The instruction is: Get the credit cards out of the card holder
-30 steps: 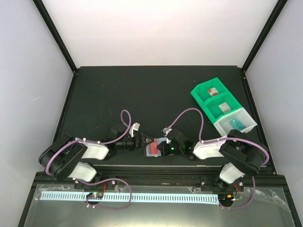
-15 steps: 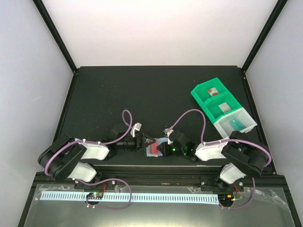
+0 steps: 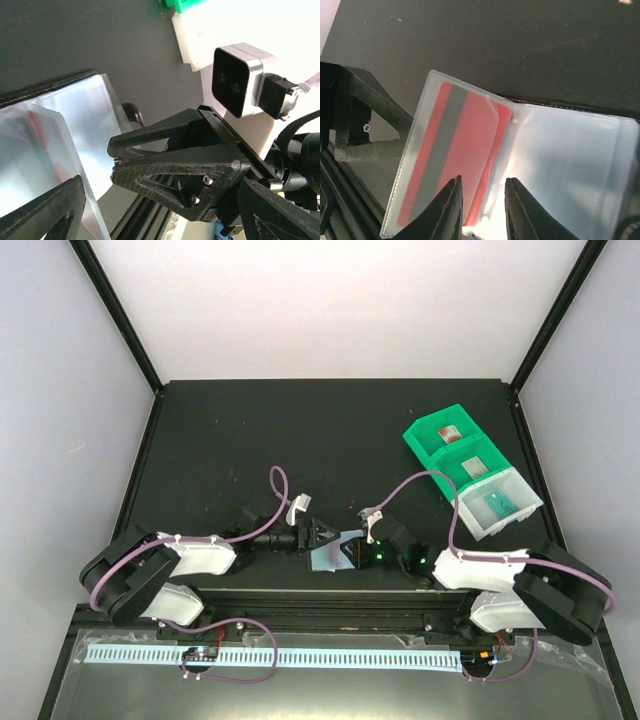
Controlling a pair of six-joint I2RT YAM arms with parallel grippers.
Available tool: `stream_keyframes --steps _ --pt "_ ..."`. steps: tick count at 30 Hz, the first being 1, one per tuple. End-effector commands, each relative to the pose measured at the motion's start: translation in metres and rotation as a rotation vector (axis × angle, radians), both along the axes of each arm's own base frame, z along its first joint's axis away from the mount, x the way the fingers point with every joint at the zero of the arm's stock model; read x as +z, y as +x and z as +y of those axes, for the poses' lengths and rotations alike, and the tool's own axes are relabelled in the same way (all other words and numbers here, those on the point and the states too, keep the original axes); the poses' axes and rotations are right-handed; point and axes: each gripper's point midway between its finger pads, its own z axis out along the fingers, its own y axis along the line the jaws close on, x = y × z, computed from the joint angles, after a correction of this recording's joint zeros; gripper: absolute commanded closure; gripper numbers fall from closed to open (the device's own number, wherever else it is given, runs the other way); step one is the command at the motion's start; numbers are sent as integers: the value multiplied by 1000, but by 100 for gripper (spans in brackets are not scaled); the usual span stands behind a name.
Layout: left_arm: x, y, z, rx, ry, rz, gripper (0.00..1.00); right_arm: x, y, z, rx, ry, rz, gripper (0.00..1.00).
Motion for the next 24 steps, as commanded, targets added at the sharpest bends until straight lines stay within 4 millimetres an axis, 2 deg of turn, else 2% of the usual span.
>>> stream_keyframes --steps 1,7,14,20,24 --pt "16 5 -17 -17 -31 -32 15 3 4 -22 -74 -44 -46 73" --pt "17 4 -31 -41 -33 -32 15 15 7 -39 -129 -43 -91 73" --pt "14 -1 -44 -79 -36 -25 15 28 5 -44 -141 -24 -109 70" --pt "10 1 -41 -71 -9 -30 16 36 3 -46 -131 -11 -117 70" --pt "3 5 -31 -41 14 -14 17 36 3 -42 -104 -26 -124 70"
